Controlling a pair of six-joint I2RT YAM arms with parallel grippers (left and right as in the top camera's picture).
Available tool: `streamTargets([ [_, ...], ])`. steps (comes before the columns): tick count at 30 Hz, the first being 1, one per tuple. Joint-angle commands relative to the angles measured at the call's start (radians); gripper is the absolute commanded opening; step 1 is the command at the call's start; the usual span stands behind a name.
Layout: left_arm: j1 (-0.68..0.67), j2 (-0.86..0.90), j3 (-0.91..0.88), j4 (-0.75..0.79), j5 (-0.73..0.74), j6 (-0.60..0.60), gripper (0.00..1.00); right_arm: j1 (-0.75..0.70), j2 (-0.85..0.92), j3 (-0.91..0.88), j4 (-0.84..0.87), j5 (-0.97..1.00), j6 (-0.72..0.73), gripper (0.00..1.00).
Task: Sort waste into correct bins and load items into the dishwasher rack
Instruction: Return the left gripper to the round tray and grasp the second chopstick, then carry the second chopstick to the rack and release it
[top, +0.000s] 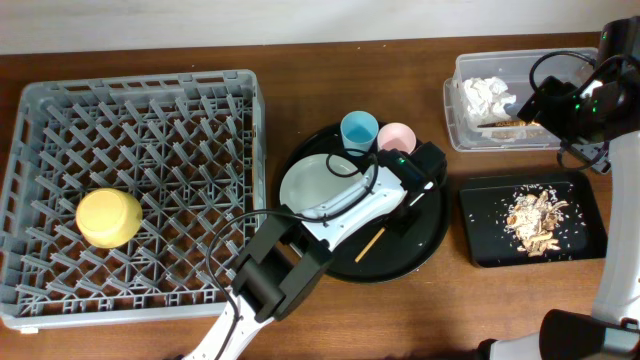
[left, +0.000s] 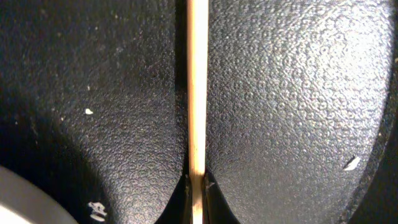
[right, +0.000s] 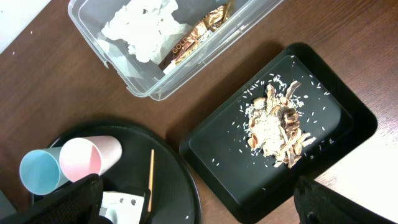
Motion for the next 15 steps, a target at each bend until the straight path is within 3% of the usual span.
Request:
streamTargets([
  [1, -0.006, 0.051, 0.062, -0.079, 0.022, 0.005, 0.01, -0.002, 0.004, 0.009, 0.0, 0.005, -0.009, 0.99],
  [8, -0.005, 0.051, 0.382, -0.32, 0.05, 0.004, 0.01, -0.002, 0.004, 0.009, 0.0, 0.006, -0.009, 0.99],
  [15, 0.096, 0.051, 0.995, -0.632, 0.038, -0.004, 0.01, -0.002, 0.004, 0.009, 0.0, 0.005, -0.009, 0.99],
])
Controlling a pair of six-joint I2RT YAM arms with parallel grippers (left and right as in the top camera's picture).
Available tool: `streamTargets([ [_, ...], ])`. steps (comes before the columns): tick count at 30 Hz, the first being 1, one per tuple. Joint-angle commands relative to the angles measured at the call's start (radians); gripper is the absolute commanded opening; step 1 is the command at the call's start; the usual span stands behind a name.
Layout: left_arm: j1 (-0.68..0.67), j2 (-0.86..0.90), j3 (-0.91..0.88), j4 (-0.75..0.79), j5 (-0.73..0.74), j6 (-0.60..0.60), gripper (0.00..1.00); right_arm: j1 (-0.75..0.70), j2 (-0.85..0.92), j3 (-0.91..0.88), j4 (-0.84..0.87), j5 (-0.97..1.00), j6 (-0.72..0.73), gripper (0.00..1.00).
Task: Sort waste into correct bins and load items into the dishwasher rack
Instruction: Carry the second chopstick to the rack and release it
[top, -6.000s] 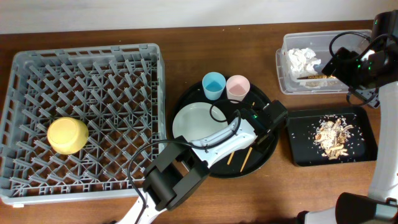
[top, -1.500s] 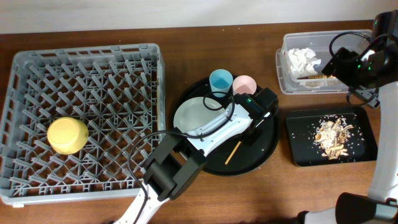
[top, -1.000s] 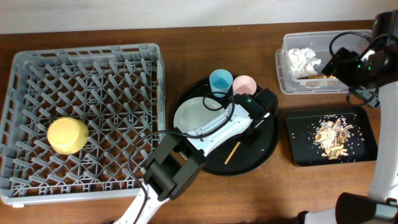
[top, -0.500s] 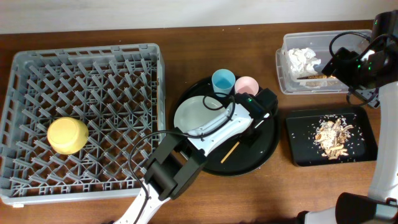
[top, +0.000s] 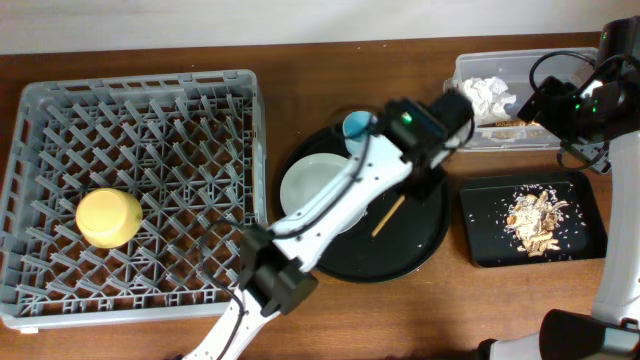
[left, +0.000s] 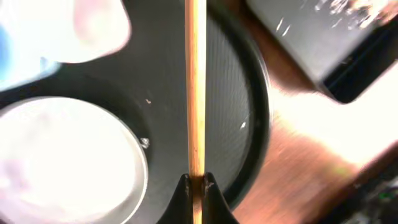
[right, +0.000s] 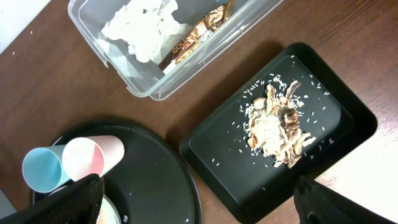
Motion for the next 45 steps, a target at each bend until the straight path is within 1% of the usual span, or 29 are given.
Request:
streamTargets([
  [1, 0.099, -0.005, 0.285, -0.095, -0.025, -0.017, 0.01, -0.002, 0.004, 0.009, 0.001, 0.006, -0.009, 0.99],
  [3, 0.165, -0.018, 0.362, -0.095, -0.119, -0.096, 0.01, -0.002, 0.004, 0.009, 0.001, 0.006, -0.009, 0.99],
  [6, 0.274, -0.029, 0.4, -0.095, -0.276, -0.169, 0.01, -0.002, 0.004, 0.009, 0.001, 0.006, -0.009, 0.99],
  [8, 0.346, -0.029, 0.391, -0.095, -0.268, -0.172, 0.01, -0.002, 0.004, 0.009, 0.001, 0.006, -0.009, 0.99],
  [9, 0.397, -0.029, 0.362, -0.095, -0.252, -0.172, 0.01, -0.002, 0.004, 0.009, 0.001, 0.006, -0.009, 0.99],
  [12, 0.493, -0.029, 0.278, -0.095, -0.249, -0.194, 0.01, -0.002, 0.004, 0.009, 0.001, 0.006, -0.009, 0.99],
  [13, 0.525, -0.029, 0.235, -0.095, -0.228, -0.206, 0.01, -0.002, 0.004, 0.009, 0.001, 0.006, -0.009, 0.98],
  [15, 0.576, -0.029, 0.143, -0.095, -0.134, -0.193, 0.01, -0.002, 0.004, 0.009, 0.001, 0.006, -0.009, 0.99],
  [16, 0.593, -0.029, 0.093, -0.094, -0.113, -0.177, 0.01, -0.002, 0.004, 0.009, 0.001, 0.006, -0.009, 0.99],
  [19, 0.621, -0.029, -0.024, -0.072, -0.112, -0.148, 0.01, -0.002, 0.004, 0.009, 0.001, 0.006, -0.009, 0.99],
  [21, 0.635, -0.029, -0.103, -0.033, -0.111, -0.13, 0.01, -0.002, 0.004, 0.009, 0.001, 0.006, -0.009, 0.99],
  [23, 0.641, -0.029, -0.187, 0.019, -0.111, -0.059, 0.01, -0.002, 0.004, 0.009, 0.001, 0.006, -0.009, 0.99],
  [26, 0.641, -0.029, -0.28, 0.066, -0.111, -0.039, 0.01, -0.002, 0.004, 0.009, 0.001, 0.006, -0.009, 0.99],
  [28, 0.641, -0.029, -0.326, 0.093, -0.111, -0.039, 0.01, -0.002, 0.004, 0.009, 0.001, 0.006, -0.009, 0.99],
  [32, 0.641, -0.029, -0.344, 0.101, -0.112, -0.039, 0.03, -0.002, 0.004, 0.009, 0.001, 0.006, -0.009, 0.99],
  [34, 0.641, -0.029, -0.344, 0.101, -0.112, -0.039, 0.11, -0.002, 0.004, 0.009, 0.001, 0.006, -0.009, 0.99],
  [35, 0.641, -0.029, -0.344, 0.1, -0.112, -0.039, 0.2, -0.002, 0.004, 0.009, 0.001, 0.006, -0.009, 0.99],
  [36, 0.641, -0.029, -0.344, 0.097, -0.112, -0.039, 0.31, -0.002, 0.004, 0.009, 0.001, 0.006, -0.009, 0.99],
  [38, 0.641, -0.029, -0.342, 0.084, -0.111, -0.039, 0.59, -0.002, 0.004, 0.009, 0.001, 0.006, -0.009, 0.99],
  [39, 0.641, -0.03, -0.336, 0.071, -0.111, -0.039, 0.64, -0.002, 0.004, 0.009, 0.001, 0.006, -0.009, 0.99],
  [40, 0.641, -0.031, -0.322, 0.052, -0.111, -0.039, 0.68, -0.002, 0.004, 0.009, 0.001, 0.006, -0.009, 0.99],
  [41, 0.641, -0.031, -0.309, 0.04, -0.111, -0.039, 0.69, -0.002, 0.004, 0.009, 0.001, 0.006, -0.009, 0.99],
  [45, 0.639, -0.041, -0.182, -0.034, -0.09, -0.039, 0.69, -0.002, 0.004, 0.009, 0.001, 0.006, -0.009, 0.99],
])
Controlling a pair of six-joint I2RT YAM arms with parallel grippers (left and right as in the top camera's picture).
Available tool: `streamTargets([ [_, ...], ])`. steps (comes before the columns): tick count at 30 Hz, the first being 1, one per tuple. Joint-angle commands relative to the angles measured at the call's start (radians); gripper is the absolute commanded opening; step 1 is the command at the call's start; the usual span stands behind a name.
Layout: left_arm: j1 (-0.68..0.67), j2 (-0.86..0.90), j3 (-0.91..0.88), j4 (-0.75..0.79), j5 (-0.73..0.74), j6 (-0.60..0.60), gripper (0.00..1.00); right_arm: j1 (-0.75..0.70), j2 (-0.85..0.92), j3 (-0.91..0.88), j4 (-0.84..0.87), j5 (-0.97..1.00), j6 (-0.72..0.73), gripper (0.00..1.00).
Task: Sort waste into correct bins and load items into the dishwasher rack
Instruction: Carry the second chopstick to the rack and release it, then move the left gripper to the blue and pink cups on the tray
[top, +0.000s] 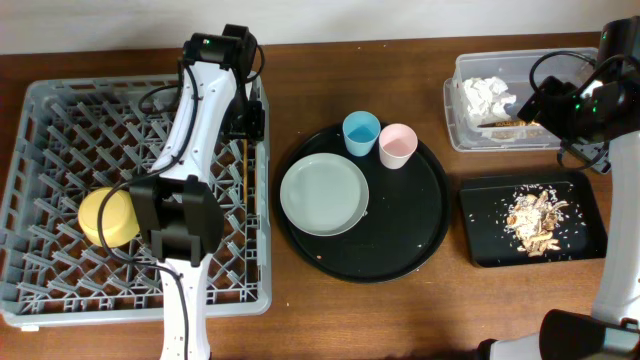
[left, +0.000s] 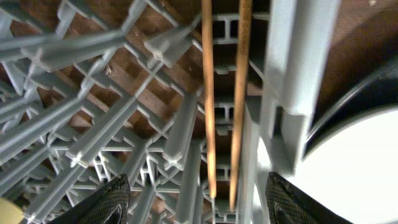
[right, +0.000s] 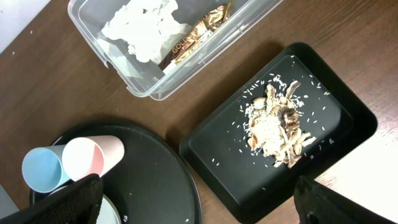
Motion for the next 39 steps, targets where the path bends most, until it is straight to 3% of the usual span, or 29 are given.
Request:
streamTargets([
  [1, -0.022, -0.024, 0.158, -0.058, 0.103, 0.006, 0.68, -0.002, 0.004, 0.009, 0.0, 0.006, -0.009, 0.99],
  [7, -0.05, -0.05, 0.281, -0.054, 0.391, 0.005, 0.49, -0.002, 0.004, 0.009, 0.0, 0.005, -0.009, 0.99],
  [10, -0.098, -0.049, 0.261, 0.003, 0.531, 0.006, 0.49, -0.002, 0.004, 0.009, 0.0, 0.005, -0.009, 0.99],
  [14, -0.214, -0.047, 0.21, 0.095, 0.538, 0.074, 0.49, -0.002, 0.004, 0.009, 0.0, 0.005, -0.009, 0.99],
  [16, -0.301, -0.047, 0.151, 0.163, 0.503, 0.148, 0.49, -0.002, 0.004, 0.009, 0.0, 0.006, -0.009, 0.99],
  [23, -0.522, -0.047, -0.031, 0.401, 0.177, 0.153, 0.49, -0.002, 0.004, 0.009, 0.0, 0.005, -0.009, 0.99],
  [27, -0.595, -0.046, -0.092, 0.516, 0.111, 0.242, 0.48, -0.002, 0.004, 0.009, 0.0, 0.005, -0.009, 0.99],
  [29, -0.619, -0.045, -0.123, 0.563, 0.1, 0.295, 0.49, -0.002, 0.004, 0.009, 0.0, 0.006, -0.009, 0.99],
  [33, -0.617, -0.045, -0.157, 0.626, 0.002, 0.295, 0.49, -0.002, 0.004, 0.009, 0.0, 0.005, -0.009, 0.99],
  [39, -0.596, -0.042, -0.201, 0.695, -0.001, 0.295, 0.48, -0.002, 0.004, 0.009, 0.0, 0.006, -0.009, 0.99],
])
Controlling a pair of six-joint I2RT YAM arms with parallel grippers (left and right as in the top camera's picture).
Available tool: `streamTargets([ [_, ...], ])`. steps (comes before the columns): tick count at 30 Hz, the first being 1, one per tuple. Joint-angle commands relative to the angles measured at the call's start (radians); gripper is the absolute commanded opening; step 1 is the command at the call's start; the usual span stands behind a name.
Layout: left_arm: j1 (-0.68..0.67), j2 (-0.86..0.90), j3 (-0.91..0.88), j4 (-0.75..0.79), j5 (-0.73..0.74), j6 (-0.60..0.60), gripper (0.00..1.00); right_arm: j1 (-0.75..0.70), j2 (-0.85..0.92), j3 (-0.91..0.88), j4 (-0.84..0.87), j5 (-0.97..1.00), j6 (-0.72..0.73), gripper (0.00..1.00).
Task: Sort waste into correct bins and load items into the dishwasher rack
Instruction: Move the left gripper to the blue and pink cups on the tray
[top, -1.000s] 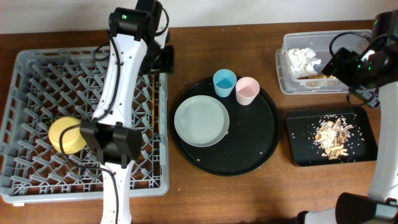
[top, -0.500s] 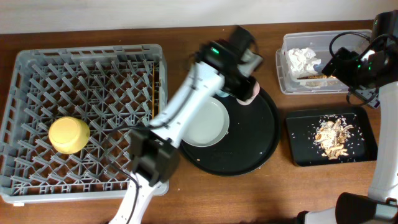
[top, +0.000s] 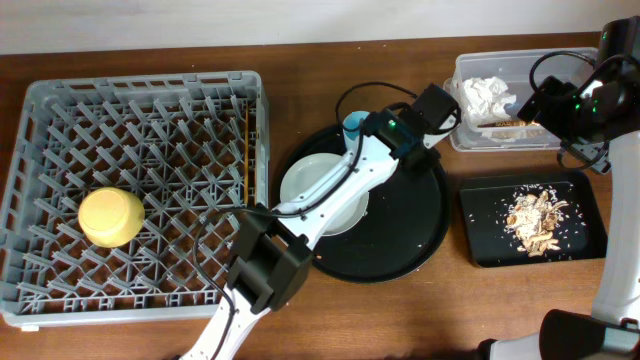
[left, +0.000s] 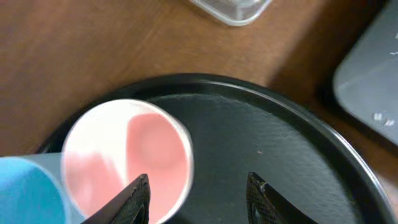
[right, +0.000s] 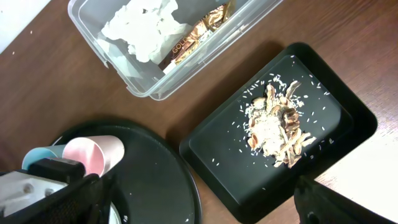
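My left gripper (left: 198, 186) is open just above the pink cup (left: 127, 158) on the round black tray (left: 292, 162). One finger is over the cup's mouth and the other outside its right rim. A blue cup (left: 25, 186) stands against the pink cup's left side. In the overhead view the left gripper (top: 408, 140) covers the pink cup. A pale green plate (top: 320, 195) lies on the tray's left half. Two chopsticks (top: 245, 150) and a yellow bowl (top: 110, 217) are in the grey rack (top: 30, 100). My right gripper (right: 199, 205) hangs open at the far right, holding nothing.
A clear bin (top: 460, 70) at the back right holds crumpled tissue (top: 487, 95) and a gold wrapper (right: 199, 31). A black rectangular tray (top: 480, 250) with food scraps (top: 535, 220) sits in front of it. Brown table shows between the containers.
My left gripper has moved from above the rack's right edge to the round tray, and now hangs open over the pink cup. The chopsticks stay in the rack. The right arm is unchanged.
My left gripper was shut on a chopstick lying on the round tray, then held it above the tray. Later it was open over the rack, with two chopsticks lying along the rack's right side. Now it is open at the pink cup.
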Motion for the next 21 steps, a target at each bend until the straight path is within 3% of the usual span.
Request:
streamTargets([
  [1, 0.014, -0.015, -0.032, 0.019, -0.029, 0.021, 0.48, -0.002, 0.004, 0.009, 0.0, 0.005, -0.01, 0.98],
  [6, 0.013, -0.015, -0.051, 0.029, 0.07, 0.02, 0.48, -0.002, 0.004, 0.009, 0.0, 0.005, -0.01, 0.99],
  [16, 0.013, -0.015, -0.142, 0.084, 0.073, 0.02, 0.48, -0.002, 0.004, 0.009, 0.0, 0.005, -0.01, 0.99],
  [21, 0.011, -0.016, -0.141, 0.085, 0.074, 0.02, 0.25, -0.002, 0.004, 0.009, 0.0, 0.005, -0.01, 0.99],
])
